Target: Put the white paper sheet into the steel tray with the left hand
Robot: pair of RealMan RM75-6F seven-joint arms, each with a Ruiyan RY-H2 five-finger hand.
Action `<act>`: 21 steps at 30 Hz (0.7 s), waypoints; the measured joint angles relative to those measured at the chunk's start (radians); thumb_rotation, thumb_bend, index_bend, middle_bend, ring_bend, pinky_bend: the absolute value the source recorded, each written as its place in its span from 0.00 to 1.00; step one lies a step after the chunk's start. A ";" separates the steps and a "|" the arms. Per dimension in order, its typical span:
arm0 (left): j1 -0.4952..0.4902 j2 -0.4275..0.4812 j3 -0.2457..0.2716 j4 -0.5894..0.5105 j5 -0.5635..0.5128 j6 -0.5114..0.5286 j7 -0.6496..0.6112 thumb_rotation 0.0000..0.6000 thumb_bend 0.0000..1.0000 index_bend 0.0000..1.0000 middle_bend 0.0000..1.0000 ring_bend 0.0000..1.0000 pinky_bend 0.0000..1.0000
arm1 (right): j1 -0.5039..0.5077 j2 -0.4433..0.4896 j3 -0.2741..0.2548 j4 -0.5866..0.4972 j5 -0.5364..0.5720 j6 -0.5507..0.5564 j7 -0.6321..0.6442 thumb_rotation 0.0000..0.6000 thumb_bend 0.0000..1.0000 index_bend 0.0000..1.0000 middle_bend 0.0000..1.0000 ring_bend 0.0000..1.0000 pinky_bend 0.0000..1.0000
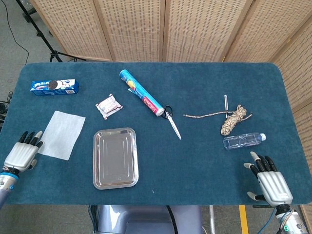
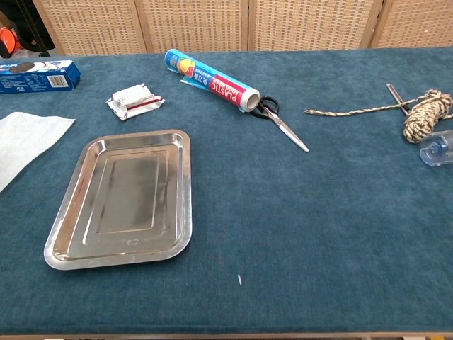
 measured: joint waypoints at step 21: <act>-0.014 -0.027 -0.001 0.049 -0.014 -0.032 0.028 1.00 0.37 0.27 0.00 0.00 0.00 | -0.003 -0.003 0.002 0.004 -0.008 0.009 0.007 1.00 0.00 0.23 0.00 0.00 0.00</act>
